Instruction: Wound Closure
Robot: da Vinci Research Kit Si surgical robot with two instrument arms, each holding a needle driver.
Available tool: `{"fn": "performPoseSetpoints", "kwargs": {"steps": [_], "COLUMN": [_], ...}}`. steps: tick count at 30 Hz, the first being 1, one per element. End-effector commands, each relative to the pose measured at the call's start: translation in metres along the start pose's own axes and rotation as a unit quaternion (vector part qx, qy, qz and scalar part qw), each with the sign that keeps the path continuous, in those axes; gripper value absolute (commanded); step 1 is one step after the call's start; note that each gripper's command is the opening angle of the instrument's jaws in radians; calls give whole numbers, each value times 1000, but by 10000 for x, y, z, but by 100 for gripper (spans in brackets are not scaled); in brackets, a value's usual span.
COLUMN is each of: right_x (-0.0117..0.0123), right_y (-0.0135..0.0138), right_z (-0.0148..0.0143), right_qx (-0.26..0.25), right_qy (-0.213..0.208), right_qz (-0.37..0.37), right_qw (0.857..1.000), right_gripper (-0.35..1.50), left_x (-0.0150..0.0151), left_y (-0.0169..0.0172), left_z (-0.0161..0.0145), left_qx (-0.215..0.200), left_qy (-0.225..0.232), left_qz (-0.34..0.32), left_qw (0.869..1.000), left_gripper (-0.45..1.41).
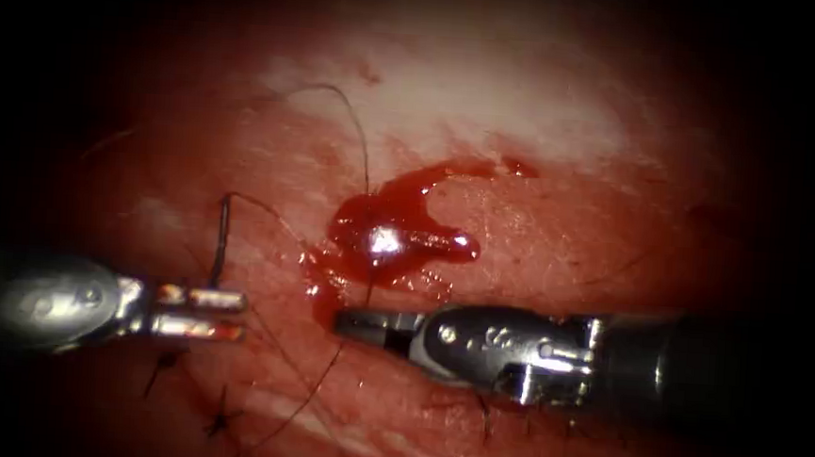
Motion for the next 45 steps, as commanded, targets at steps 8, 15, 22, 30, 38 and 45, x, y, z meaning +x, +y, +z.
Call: {"fn": "performPoseSetpoints", "kwargs": {"steps": [8, 15, 22, 30, 38, 45], "right_x": [46, 37, -2, -29, -37, -24], "right_y": [-27, -11, 4, 21, 21, 1], "right_z": [13, 6, -7, 12, 27, 13], "right_qx": [7, -50, -63, -74, -77, -67], "right_qy": [26, 21, 0, -11, -22, -35], "right_qz": [17, -5, -25, -37, -40, -28], "right_qw": [1000, 999, 998, 997, 996, 997], "right_gripper": [-35, 114, 114, 74, -35, -35], "left_x": [-47, -69, -112, -118, -125, -134], "left_y": [-38, -68, -89, -81, -76, -82], "left_z": [-3, -13, -22, -22, -25, -29], "left_qx": [30, 47, 80, 81, 78, 76], "left_qy": [-14, -24, -34, -34, -33, -32], "left_qz": [-2, -4, 1, -1, 4, -1], "left_qw": [999, 999, 996, 996, 996, 997], "left_gripper": [-45, -45, -45, -45, -45, -45]}}
